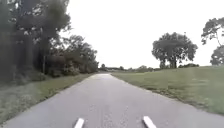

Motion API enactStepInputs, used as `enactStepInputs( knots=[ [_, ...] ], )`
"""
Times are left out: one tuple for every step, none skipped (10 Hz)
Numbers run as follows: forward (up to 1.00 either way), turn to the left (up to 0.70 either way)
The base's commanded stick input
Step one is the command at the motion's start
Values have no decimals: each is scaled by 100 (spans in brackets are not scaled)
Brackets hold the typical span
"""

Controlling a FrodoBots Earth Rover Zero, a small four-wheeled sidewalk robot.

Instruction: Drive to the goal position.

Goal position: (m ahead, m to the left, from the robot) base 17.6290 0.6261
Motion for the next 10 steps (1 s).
enactStepInputs(
  knots=[
    [45, 0],
    [50, 0],
    [50, 0],
    [50, 0],
    [50, 0],
    [50, 0],
    [50, 0],
    [50, 0],
    [50, 0],
    [50, 0]
  ],
)
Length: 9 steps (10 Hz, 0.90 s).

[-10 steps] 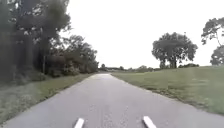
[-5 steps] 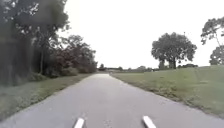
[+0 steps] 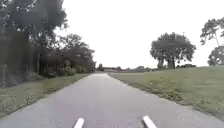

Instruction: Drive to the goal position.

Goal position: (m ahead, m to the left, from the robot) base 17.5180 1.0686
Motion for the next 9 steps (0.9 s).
enactStepInputs(
  knots=[
    [50, 0],
    [50, 0],
    [50, 0],
    [50, 0],
    [50, 0],
    [50, 0],
    [50, 0],
    [50, 0],
    [50, 0]
  ],
)
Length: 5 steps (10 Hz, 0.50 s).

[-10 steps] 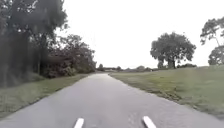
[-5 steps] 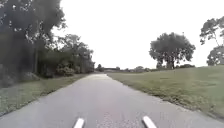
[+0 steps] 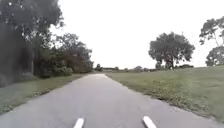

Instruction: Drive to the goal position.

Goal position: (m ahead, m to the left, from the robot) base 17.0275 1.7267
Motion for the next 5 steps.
enactStepInputs(
  knots=[
    [48, 0],
    [48, 0],
    [50, 0],
    [50, 0],
    [50, 0]
  ],
)
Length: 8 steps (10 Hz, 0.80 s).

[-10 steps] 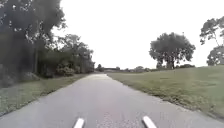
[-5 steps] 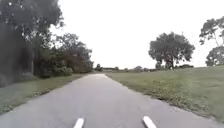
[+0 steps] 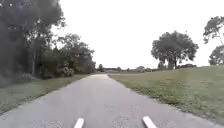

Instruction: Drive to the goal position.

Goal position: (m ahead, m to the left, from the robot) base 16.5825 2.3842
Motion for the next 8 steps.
enactStepInputs(
  knots=[
    [50, 27],
    [50, 50],
    [50, 50],
    [50, 50],
    [50, 50],
    [50, 47],
    [50, 29],
    [50, 9]
  ],
)
